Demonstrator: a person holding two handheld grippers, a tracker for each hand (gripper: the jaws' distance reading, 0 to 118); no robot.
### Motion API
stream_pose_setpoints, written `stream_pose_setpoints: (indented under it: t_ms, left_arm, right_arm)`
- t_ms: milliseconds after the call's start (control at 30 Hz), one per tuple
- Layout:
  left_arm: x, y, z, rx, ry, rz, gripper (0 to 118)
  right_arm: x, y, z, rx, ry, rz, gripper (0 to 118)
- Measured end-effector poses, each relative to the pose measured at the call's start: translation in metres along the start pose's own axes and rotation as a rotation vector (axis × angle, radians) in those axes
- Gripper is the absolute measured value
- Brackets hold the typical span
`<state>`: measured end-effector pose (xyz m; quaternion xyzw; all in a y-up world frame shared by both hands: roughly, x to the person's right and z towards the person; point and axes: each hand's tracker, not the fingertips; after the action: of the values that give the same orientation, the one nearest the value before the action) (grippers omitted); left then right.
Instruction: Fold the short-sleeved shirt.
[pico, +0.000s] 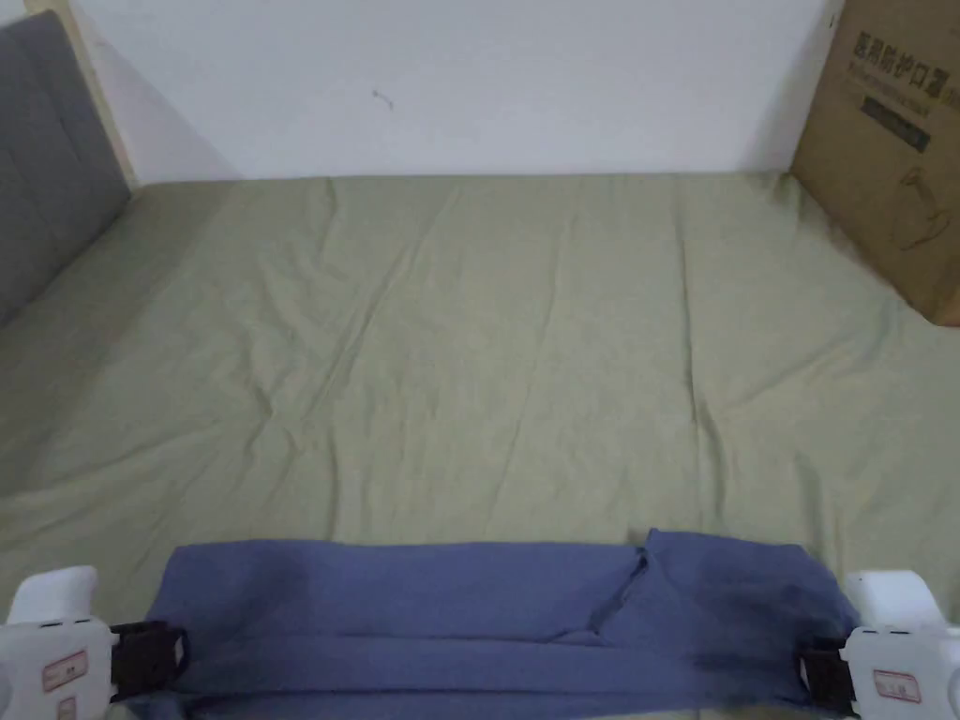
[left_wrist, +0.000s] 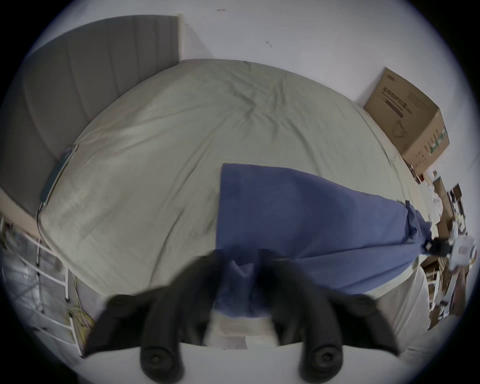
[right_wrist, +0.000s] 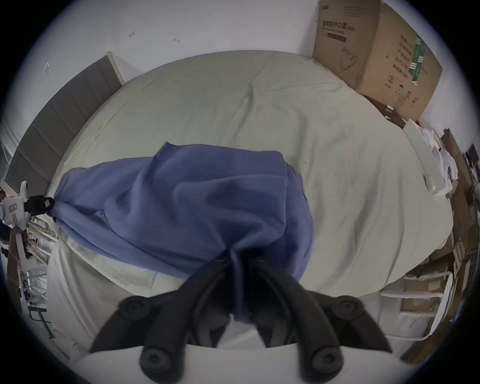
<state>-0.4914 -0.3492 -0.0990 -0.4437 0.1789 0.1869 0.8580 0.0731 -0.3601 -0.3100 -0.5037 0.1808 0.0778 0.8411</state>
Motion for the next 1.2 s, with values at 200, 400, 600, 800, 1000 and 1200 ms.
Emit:
stream_pose_setpoints:
  t_ms: [200,400,600,800,1000,1200]
  left_arm:
    - [-0.010,0.010,0.037,0.072,-0.041,0.073,112]
    - [0.000,-0.004,0.074,0.161,-0.158,0.118,68]
    - [-0.008,-0.035,0.052,0.076,-0.147,0.184,0]
    - [-0.032,-0.034,0.058,0.127,-0.208,0.310,29]
    - [-0.059,-0.023,0.033,0.120,-0.389,0.481,104]
    - [-0.060,-0.022,-0.021,-0.003,-0.435,0.585,111]
  right_arm:
    - [-0.005,0.013,0.031,0.125,-0.025,-0.009,75]
    - [-0.044,0.016,0.069,0.318,0.018,0.013,36]
    - [-0.090,-0.003,0.056,0.377,0.026,0.018,2]
    - [-0.106,0.001,0.042,0.323,0.039,0.078,2]
    - [-0.112,0.004,0.035,0.288,0.045,0.088,2]
    - [-0.117,0.000,0.026,0.234,0.057,0.095,2]
